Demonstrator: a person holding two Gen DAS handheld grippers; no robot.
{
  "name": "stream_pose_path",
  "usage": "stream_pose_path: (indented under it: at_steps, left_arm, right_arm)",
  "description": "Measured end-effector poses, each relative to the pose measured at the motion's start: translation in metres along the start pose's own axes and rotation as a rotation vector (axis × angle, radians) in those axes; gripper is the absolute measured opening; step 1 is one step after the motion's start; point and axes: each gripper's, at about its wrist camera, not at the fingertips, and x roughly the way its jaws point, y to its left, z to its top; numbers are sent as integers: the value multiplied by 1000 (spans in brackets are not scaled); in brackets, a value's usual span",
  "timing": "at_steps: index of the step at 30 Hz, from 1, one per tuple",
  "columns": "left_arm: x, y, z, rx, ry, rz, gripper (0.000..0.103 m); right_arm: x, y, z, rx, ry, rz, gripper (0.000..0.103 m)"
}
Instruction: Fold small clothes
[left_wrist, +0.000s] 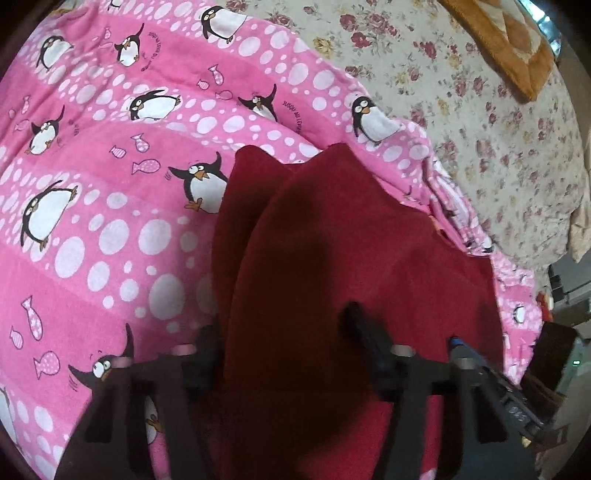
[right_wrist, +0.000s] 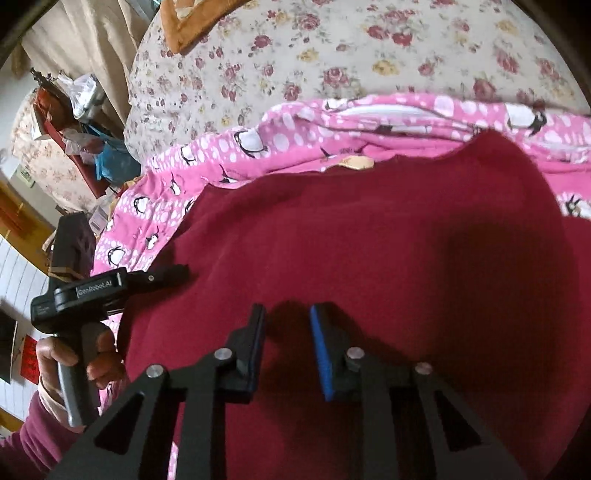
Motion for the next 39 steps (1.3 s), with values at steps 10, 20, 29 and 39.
stream_pose_path:
  at_steps: [10,20,29,39]
  left_arm:
    - [-48,-46,-9,27,-28,-234,2]
    - [-63,-161,-15,199,-24,-267,1]
    - [-34,-201,-34,217,46,-290,1]
    - [-27,-227,-56,294,64,-209,6]
  right_arm:
    - [-1,-16,0,83,-1,85,20]
    - [-3,-30,0,161,-6,155,20]
    - [-28,-79,-4,489,-25,250,20]
    - [-27,-106,-7,667,-43,395,20]
